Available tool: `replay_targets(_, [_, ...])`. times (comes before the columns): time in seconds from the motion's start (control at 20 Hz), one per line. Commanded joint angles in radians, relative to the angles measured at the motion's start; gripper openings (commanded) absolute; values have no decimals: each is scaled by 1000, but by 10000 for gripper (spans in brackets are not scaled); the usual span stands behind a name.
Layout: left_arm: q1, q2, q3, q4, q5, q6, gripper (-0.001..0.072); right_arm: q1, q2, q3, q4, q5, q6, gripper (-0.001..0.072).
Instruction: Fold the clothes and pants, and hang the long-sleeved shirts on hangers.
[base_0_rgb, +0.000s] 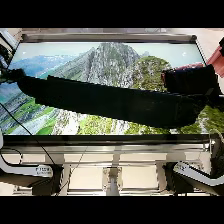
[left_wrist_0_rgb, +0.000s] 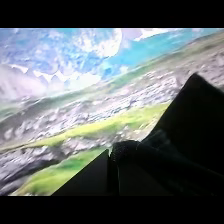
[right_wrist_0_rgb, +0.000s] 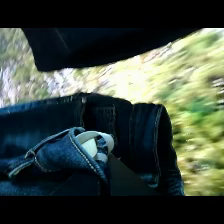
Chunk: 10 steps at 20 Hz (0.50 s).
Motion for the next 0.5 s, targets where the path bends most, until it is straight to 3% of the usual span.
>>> replay_targets(0.0, [6,-3,36,238,-182,-83,21,7,-21,2,-10,-54,29,34])
replay_targets(0.1, [16,5,78,259,-265,-89,21,7,-21,2,-6,-70,29,34])
replay_targets(0.35, [25,37,87,257,-320,-88,20,81,-39,6,-20,-105,29,34])
replay_targets(0.45, [26,38,87,263,-429,-30,20,139,-81,33,-42,-102,31,34])
